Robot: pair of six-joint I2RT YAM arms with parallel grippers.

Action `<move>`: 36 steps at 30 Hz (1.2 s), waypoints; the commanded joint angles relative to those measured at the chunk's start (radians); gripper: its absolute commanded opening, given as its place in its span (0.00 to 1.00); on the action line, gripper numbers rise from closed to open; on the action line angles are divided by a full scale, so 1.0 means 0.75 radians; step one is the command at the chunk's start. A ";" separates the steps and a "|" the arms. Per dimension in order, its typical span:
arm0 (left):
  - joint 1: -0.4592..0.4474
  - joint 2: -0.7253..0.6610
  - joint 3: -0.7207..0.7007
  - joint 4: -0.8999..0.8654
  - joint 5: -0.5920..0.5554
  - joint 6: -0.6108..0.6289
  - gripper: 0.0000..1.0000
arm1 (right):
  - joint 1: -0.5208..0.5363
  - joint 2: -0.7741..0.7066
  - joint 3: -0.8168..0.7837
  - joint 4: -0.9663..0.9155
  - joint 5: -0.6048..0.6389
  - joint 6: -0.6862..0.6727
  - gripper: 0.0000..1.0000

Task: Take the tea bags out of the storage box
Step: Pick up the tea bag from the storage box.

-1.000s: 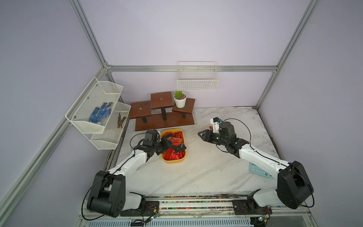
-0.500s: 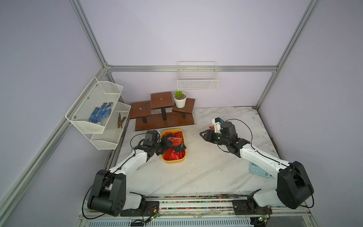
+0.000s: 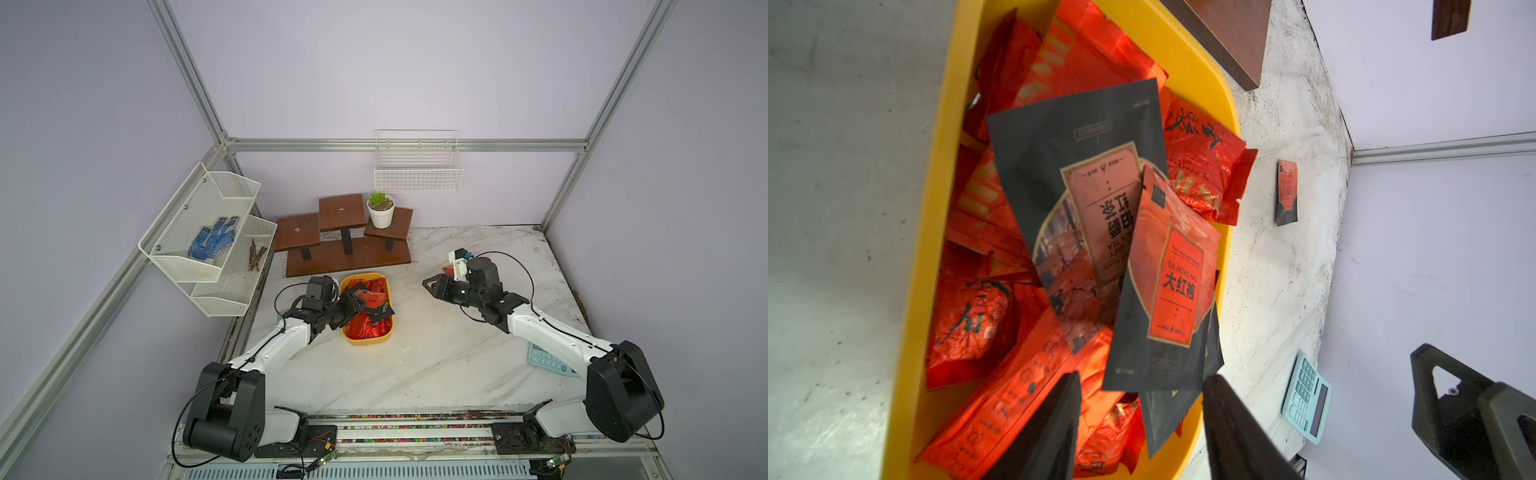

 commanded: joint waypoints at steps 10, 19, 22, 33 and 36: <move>0.013 0.084 0.047 0.075 -0.006 0.023 0.43 | -0.024 -0.013 -0.012 0.002 -0.012 -0.018 0.46; 0.017 0.085 0.087 0.060 -0.008 0.037 0.33 | -0.029 -0.008 -0.026 0.016 -0.018 -0.009 0.46; 0.018 0.136 0.102 0.059 -0.003 0.041 0.30 | -0.030 -0.010 -0.030 0.016 -0.018 -0.012 0.46; 0.022 0.161 0.153 0.028 0.019 0.063 0.00 | -0.043 -0.015 -0.029 0.015 -0.022 -0.016 0.46; 0.022 0.136 0.178 -0.026 0.001 0.081 0.00 | -0.045 -0.020 -0.028 0.017 -0.026 -0.017 0.46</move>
